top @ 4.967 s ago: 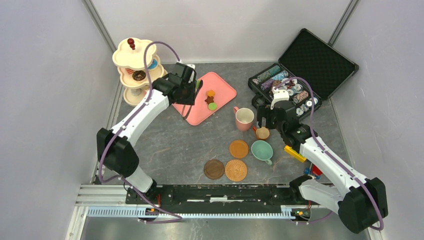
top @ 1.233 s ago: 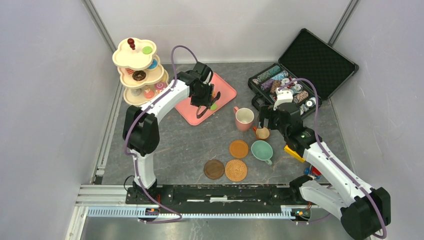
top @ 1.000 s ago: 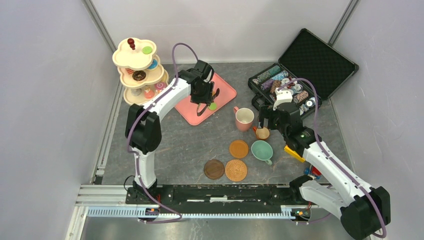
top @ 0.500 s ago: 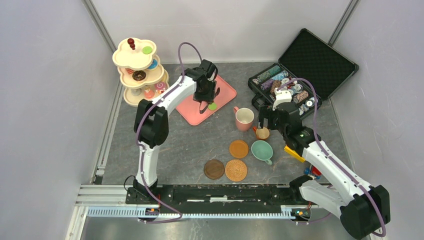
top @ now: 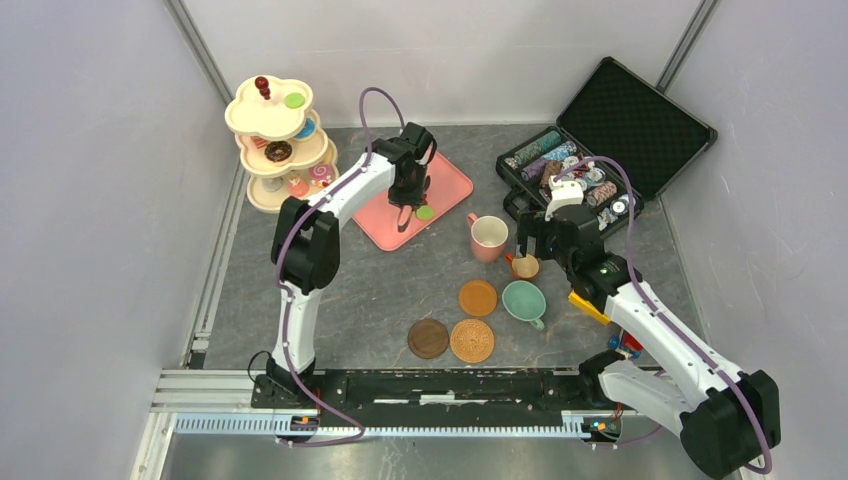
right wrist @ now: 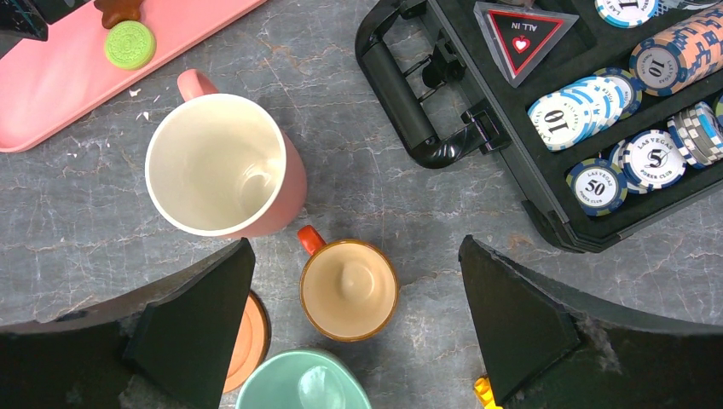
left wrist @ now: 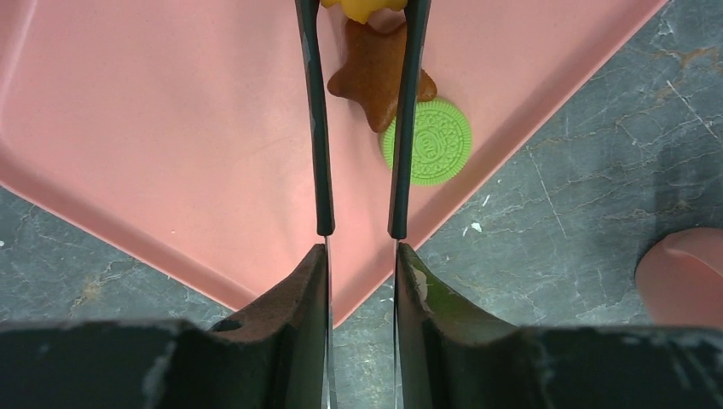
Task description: Serve the afternoon tea
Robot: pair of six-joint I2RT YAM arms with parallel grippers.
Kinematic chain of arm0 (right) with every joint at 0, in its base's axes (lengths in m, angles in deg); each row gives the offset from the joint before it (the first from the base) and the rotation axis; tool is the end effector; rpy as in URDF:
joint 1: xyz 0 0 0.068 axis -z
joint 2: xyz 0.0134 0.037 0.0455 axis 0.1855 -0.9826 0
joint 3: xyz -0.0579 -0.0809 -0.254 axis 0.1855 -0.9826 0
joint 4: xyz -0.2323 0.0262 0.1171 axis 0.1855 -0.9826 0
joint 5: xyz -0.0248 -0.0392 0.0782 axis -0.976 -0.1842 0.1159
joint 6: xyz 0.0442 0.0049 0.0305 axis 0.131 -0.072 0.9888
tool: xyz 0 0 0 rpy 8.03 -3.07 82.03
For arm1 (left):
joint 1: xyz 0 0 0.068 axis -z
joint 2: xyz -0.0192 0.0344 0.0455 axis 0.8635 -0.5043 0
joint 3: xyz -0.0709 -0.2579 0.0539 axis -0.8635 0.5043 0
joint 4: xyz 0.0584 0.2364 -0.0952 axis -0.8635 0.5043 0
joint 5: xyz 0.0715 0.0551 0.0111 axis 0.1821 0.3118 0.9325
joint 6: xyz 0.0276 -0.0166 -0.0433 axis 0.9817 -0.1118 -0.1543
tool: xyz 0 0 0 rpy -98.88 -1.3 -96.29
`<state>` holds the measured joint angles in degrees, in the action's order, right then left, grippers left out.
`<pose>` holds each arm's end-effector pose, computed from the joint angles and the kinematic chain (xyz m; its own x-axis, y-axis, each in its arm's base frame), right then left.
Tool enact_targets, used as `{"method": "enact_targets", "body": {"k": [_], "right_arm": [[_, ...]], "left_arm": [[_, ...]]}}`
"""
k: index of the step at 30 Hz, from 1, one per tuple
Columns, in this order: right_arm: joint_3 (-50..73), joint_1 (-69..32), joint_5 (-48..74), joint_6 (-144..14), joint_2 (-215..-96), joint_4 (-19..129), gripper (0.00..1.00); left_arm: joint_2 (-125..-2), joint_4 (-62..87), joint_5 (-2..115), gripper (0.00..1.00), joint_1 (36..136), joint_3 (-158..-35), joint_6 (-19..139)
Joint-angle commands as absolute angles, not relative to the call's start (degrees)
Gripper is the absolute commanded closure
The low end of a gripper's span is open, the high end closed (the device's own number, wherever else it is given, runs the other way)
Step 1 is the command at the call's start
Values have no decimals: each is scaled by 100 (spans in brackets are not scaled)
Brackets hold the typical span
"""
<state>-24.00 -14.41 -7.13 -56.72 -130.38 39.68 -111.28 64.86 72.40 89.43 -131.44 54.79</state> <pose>0.2007 0.0855 0.2672 -0.5191 0.0386 -0.8539 -0.1139 0.9870 0.1138 0.4026 -0.2243 0.2262 -0.8884 0.1690 -0.4268 0.1889 0.9820 -0.0043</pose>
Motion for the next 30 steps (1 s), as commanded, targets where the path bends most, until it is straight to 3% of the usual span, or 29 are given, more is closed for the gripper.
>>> {"method": "enact_targets", "body": {"k": [1, 19, 30], "right_arm": [[-2395, -1462, -757, -5656, -12987, 4027, 2], [-2466, -1459, -560, -5613, -13025, 4195, 2], [-2475, -1460, -522, -5657, -13053, 4283, 2]], "left_arm": [[-10776, 6446, 7550, 67, 8955, -13238, 5685], [-8109, 7374, 8874, 68, 8541, -13112, 6169], [-6799, 7393, 8227, 67, 6481, -12840, 6331]]}}
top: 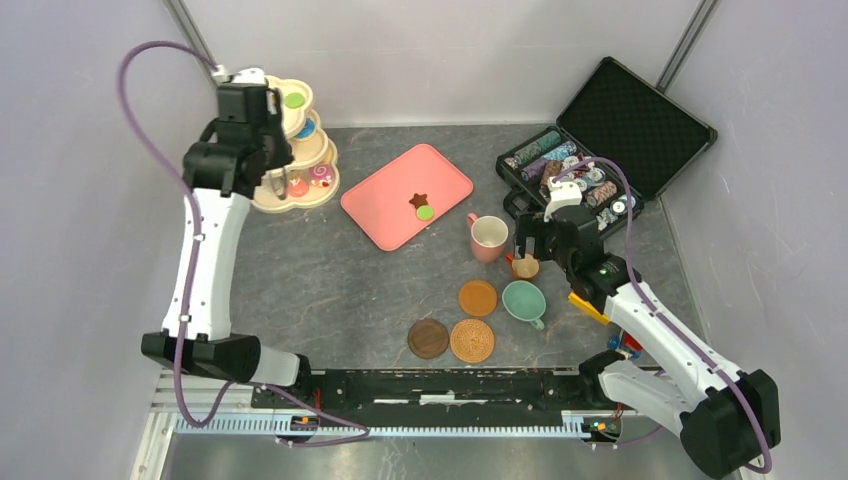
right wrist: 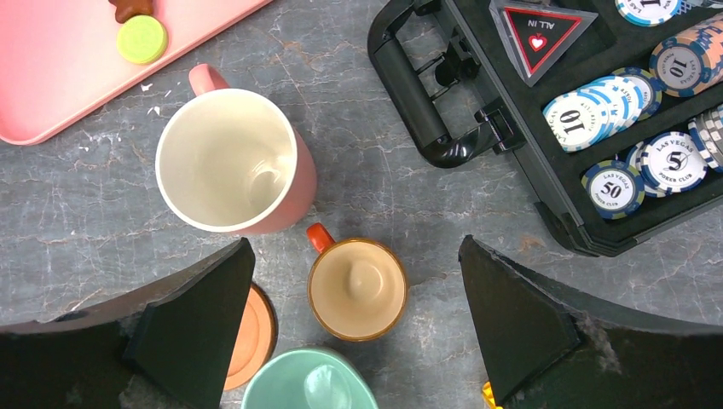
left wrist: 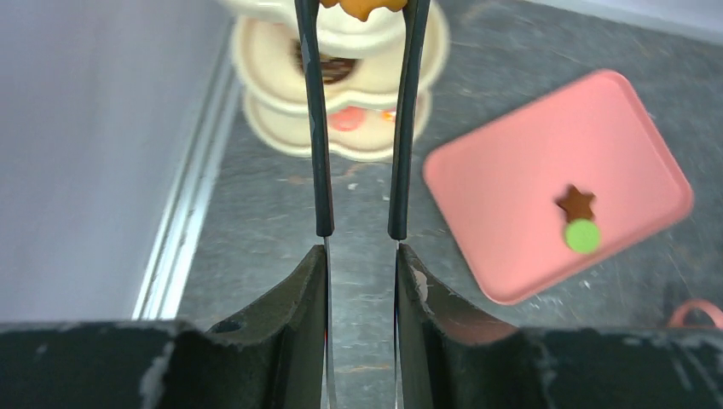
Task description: Serve the afternoon tea
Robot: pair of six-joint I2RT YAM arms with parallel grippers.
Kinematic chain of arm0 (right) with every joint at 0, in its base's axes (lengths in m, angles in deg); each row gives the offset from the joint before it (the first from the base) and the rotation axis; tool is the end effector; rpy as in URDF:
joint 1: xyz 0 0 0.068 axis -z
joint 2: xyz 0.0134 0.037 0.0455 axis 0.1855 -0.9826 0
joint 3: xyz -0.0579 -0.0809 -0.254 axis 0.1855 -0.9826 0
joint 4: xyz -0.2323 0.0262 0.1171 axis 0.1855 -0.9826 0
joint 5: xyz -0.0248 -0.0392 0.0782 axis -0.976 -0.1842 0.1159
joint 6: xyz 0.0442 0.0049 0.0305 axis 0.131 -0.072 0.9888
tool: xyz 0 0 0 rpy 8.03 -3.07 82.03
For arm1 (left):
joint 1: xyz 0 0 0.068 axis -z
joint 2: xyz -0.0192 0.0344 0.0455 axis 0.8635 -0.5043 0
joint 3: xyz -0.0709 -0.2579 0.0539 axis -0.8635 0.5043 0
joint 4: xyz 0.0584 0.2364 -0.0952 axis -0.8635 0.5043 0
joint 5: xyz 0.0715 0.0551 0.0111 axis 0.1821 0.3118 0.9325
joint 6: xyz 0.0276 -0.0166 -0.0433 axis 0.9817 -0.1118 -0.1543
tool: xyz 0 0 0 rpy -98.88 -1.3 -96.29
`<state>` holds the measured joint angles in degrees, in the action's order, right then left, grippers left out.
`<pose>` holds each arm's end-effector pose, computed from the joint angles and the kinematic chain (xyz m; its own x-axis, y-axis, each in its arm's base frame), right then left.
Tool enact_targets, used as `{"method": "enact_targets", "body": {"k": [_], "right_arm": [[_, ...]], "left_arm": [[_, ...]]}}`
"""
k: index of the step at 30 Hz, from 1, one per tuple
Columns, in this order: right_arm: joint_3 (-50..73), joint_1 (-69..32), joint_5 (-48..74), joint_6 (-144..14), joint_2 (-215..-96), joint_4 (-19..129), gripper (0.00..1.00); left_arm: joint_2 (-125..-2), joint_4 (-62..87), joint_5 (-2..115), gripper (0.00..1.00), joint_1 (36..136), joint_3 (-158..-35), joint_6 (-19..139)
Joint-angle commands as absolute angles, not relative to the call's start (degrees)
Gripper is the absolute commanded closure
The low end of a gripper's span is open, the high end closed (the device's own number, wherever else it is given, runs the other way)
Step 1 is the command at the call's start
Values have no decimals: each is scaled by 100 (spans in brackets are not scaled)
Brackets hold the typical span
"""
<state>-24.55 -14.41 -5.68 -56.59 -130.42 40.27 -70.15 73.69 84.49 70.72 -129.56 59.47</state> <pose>0.2006 0.0864 0.2647 -0.5250 0.0397 -0.8502 -0.1333 0.9828 0.1282 0.2687 -0.0400 0.4652 -0.5358 -0.1041 -0.8379 -0.2127 0.9770 0.0146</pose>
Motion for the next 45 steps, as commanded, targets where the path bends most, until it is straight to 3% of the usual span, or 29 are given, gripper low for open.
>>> {"method": "enact_targets", "body": {"k": [1, 10, 24, 37, 45], "right_arm": [[-2473, -1461, -508, -5651, -13063, 4292, 2], [-2439, -1460, -551, -5705, -13145, 4267, 2], [-2373, -1463, -673, -5728, -13304, 4214, 2], [-2365, -1462, -677, -5676, -13284, 4178, 2], [-2369, -1456, -636, -5631, -13258, 4154, 2]], "left_arm": [[-6799, 7390, 8267, 67, 6348, -12840, 6317], [-7460, 6865, 8087, 67, 5510, -12938, 5947], [-8703, 6652, 7821, 67, 5297, -13860, 5823], [-8970, 6691, 7814, 50, 5240, -14114, 5840], [-8640, 6682, 7735, 49, 5241, -14008, 5849]]}}
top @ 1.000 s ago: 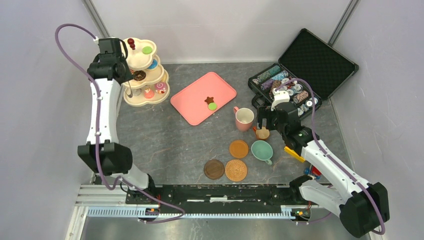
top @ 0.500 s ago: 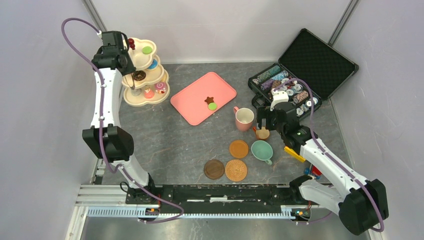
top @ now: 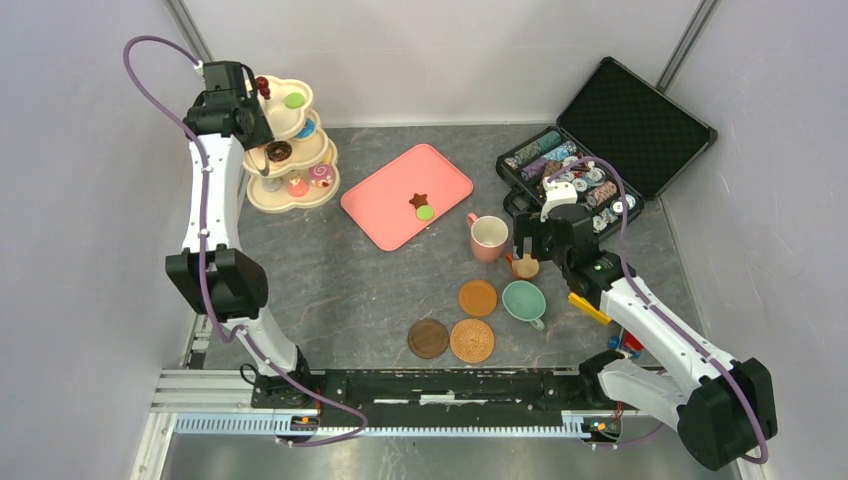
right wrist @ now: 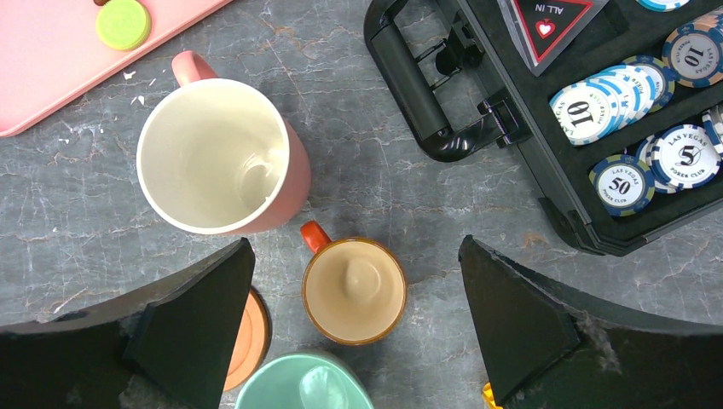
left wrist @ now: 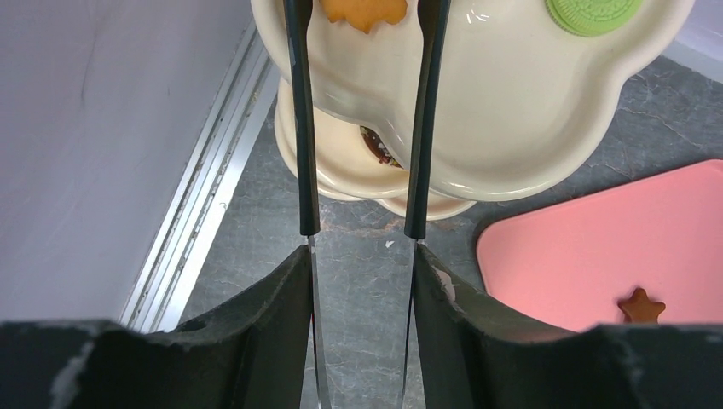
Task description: Serve the afternoon tea
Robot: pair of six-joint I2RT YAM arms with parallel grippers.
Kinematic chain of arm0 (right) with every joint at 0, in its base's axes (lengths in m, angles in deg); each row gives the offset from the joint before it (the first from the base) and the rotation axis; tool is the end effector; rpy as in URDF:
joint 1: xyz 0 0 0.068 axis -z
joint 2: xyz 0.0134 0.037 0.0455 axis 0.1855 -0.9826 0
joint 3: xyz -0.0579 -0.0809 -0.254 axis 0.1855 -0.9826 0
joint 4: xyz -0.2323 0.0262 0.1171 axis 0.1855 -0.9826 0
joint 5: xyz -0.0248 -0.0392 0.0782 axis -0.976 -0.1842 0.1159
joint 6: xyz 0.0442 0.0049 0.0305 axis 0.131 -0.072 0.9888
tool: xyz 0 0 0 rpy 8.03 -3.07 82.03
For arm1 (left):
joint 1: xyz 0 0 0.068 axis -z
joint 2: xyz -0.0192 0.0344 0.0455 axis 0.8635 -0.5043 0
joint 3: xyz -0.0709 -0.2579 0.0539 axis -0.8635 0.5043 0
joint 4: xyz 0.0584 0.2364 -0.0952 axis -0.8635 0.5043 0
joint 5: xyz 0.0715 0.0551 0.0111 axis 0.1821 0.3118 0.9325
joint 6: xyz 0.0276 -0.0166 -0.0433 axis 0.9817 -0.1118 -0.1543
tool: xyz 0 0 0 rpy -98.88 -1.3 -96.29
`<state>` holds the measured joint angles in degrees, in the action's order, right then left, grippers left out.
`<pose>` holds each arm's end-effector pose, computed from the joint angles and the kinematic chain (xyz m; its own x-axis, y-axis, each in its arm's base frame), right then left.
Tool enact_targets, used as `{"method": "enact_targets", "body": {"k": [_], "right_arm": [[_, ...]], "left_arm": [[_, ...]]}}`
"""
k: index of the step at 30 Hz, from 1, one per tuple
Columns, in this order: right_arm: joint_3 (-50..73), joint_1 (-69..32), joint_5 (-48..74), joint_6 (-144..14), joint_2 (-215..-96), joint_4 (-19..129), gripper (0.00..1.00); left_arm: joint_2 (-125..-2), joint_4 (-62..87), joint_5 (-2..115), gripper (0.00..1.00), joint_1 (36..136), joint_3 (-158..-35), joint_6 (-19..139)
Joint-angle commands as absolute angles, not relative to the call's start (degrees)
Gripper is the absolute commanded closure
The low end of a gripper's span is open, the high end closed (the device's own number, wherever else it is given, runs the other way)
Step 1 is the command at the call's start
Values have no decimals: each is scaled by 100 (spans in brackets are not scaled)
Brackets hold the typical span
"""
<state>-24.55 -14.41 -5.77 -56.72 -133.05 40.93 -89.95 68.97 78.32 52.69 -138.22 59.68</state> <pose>0.2073 0.0895 0.2564 -0.5506 0.0252 -0.8344 -0.1295 0.9849 0.1152 0.3772 0.0549 0.4105 -0.5844 -0.2813 -0.7611 -0.4277 0.9039 -0.0056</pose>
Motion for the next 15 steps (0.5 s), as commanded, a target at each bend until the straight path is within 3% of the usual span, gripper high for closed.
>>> {"method": "enact_targets", "body": {"k": [1, 15], "right_arm": [[-2373, -1462, -626, -5622, -13259, 4160, 2], [-2310, -1459, -629, -5618, -13332, 4160, 2]], "left_arm": [[-8555, 6682, 7698, 49, 5250, -13961, 5827], [-6835, 6400, 6596, 50, 5387, -12623, 5595]]}}
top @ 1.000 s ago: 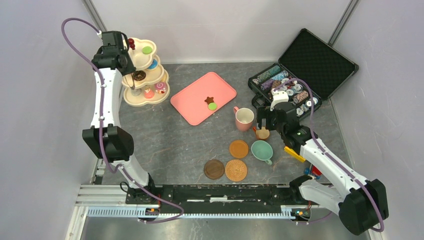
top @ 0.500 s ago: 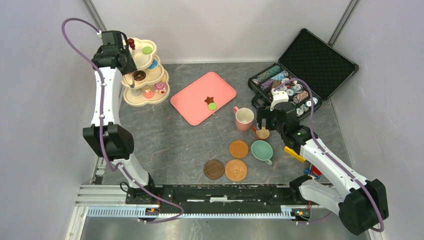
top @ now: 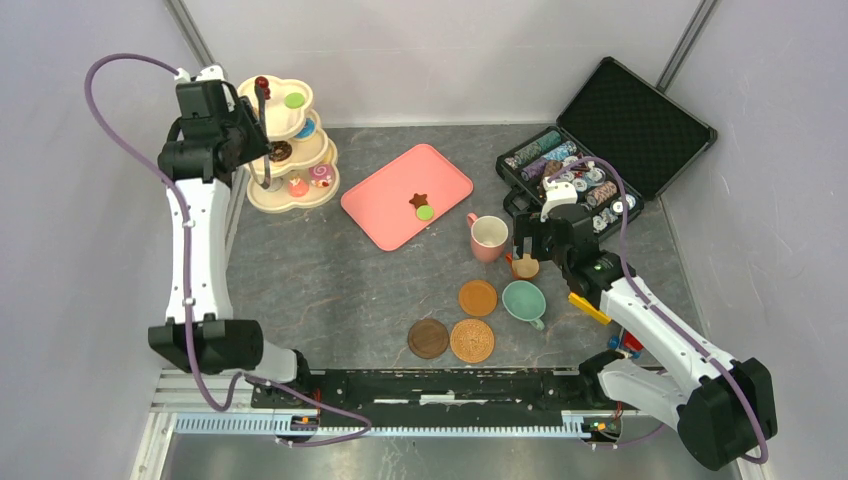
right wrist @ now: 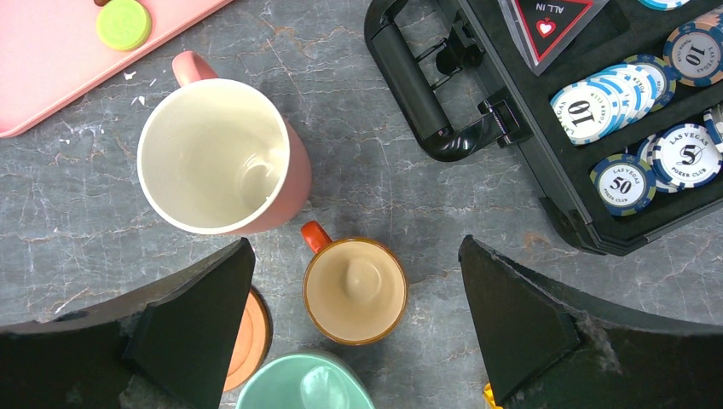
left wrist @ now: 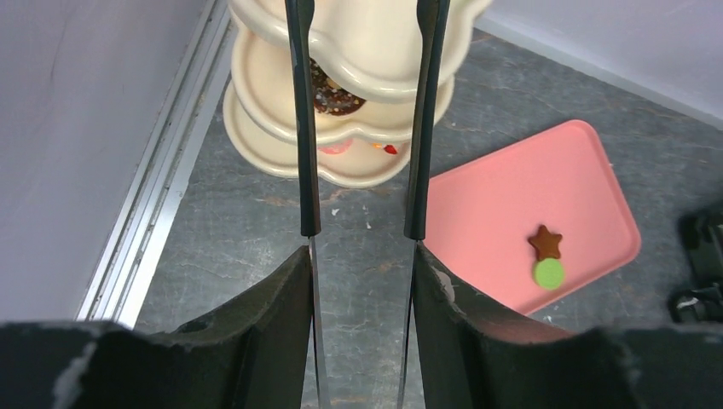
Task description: Serve the afternoon tea
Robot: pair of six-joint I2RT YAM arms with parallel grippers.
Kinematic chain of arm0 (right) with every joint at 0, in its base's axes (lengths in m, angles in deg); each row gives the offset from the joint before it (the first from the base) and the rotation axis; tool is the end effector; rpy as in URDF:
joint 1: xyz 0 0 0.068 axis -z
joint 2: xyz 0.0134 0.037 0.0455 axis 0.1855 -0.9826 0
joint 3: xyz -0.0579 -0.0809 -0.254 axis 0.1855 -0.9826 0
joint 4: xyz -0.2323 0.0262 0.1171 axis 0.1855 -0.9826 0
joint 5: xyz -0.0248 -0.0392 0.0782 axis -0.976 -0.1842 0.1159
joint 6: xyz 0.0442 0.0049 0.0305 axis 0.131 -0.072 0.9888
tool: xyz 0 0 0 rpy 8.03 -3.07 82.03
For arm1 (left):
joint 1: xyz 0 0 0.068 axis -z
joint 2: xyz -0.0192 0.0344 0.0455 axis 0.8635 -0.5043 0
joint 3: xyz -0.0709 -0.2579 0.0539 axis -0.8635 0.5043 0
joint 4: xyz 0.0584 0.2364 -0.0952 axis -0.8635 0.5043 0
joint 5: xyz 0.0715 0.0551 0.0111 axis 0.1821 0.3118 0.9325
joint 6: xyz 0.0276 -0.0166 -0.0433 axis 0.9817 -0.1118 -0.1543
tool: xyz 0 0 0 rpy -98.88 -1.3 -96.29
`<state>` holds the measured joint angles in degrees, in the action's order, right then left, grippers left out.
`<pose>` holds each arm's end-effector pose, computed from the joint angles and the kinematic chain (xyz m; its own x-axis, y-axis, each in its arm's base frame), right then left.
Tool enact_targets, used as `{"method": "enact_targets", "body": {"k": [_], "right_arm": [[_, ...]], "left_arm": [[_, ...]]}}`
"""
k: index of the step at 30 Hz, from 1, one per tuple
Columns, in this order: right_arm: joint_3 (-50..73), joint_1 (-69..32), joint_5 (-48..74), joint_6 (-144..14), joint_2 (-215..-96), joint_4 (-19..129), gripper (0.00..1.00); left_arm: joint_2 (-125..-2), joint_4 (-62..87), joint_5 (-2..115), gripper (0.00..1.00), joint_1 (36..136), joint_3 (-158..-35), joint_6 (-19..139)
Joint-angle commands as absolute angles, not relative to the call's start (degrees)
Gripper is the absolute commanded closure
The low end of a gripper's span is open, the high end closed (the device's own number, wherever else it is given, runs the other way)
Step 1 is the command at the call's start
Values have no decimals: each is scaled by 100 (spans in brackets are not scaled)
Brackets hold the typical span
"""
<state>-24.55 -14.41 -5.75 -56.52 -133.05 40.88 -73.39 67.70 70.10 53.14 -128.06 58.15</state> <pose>0.2072 0.0895 0.2564 -0.5517 0.0283 -0.8335 -0.1277 0.9848 0.1180 0.2987 0.0378 0.4506 -0.4961 -0.2974 -0.8157 -0.3196 0.9361 -0.1469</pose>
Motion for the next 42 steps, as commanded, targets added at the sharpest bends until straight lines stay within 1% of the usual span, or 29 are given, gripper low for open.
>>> {"method": "enact_targets", "body": {"k": [1, 4, 8, 12, 17, 21, 26, 30, 42], "right_arm": [[-2300, -1458, -634, -5622, -13343, 4161, 2], [-2277, -1467, -635, -5619, -13385, 4163, 2], [-2290, -1462, -643, -5616, -13399, 4148, 2], [-2316, -1460, -690, -5609, -13366, 4117, 2], [-2316, -1462, -719, -5599, -13289, 4046, 2], [-2350, -1463, -740, -5575, -13233, 4049, 2], [-2378, -1457, -724, -5564, -13191, 4031, 2], [-2415, -1462, -726, -5563, -13143, 4033, 2], [-2536, -1460, -717, -5612, -13157, 4130, 2]], "left_arm": [[-6746, 6338, 6492, 50, 5442, -12544, 5581], [-6592, 6277, 6353, 49, 5885, -12394, 5664], [-6747, 6402, 6588, 48, 7037, -12383, 5954], [-7159, 6439, 6814, 48, 8051, -12239, 6095], [-7777, 6414, 6968, 49, 8829, -12000, 5763], [-8144, 6101, 7188, 50, 9354, -11679, 5413], [-8599, 5731, 7199, 49, 9592, -11351, 4928], [-9009, 5674, 7295, 48, 9592, -11380, 4654], [-9615, 5361, 7788, 44, 9588, -11367, 4216]]}}
